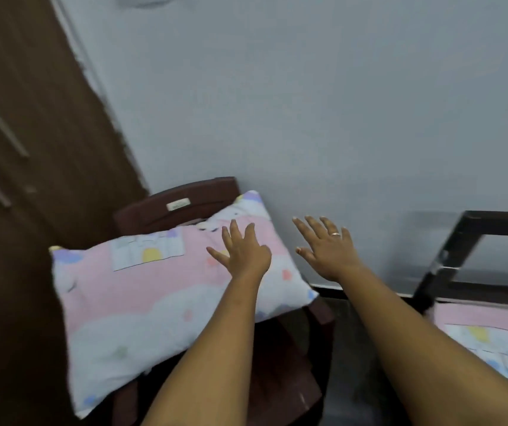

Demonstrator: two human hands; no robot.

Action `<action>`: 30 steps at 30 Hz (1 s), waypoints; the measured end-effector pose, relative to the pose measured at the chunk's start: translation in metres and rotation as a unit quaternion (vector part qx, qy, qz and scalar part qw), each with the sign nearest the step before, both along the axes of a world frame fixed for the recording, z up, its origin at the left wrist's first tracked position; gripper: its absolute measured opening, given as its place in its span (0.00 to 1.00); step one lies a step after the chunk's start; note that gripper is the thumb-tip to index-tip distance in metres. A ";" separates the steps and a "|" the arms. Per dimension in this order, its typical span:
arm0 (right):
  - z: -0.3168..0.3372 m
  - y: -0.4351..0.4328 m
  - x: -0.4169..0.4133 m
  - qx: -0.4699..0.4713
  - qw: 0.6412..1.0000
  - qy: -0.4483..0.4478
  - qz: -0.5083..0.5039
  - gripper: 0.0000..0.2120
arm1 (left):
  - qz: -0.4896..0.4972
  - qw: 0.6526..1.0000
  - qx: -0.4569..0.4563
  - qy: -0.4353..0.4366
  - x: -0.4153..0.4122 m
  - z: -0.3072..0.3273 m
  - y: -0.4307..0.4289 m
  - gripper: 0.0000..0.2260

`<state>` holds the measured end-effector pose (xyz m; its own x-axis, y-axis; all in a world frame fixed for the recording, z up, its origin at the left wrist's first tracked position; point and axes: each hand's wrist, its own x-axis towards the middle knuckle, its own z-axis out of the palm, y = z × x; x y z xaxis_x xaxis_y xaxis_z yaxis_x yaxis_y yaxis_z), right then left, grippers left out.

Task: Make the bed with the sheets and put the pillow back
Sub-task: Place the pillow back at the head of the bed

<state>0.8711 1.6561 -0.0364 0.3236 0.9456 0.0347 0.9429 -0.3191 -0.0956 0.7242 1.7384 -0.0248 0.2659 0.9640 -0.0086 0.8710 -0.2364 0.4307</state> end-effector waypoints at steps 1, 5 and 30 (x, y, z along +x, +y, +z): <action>-0.001 0.017 -0.029 -0.003 1.000 0.001 0.015 0.30 | 0.023 1.000 -0.004 0.003 -0.035 -0.003 0.010 0.25; 0.002 0.076 -0.146 0.003 0.995 0.027 0.098 0.29 | 0.132 0.990 -0.050 0.002 -0.161 -0.012 0.038 0.25; -0.031 0.278 -0.200 -0.130 0.959 0.005 0.251 0.30 | 0.581 0.604 -0.352 -0.416 -0.230 -0.174 0.088 0.44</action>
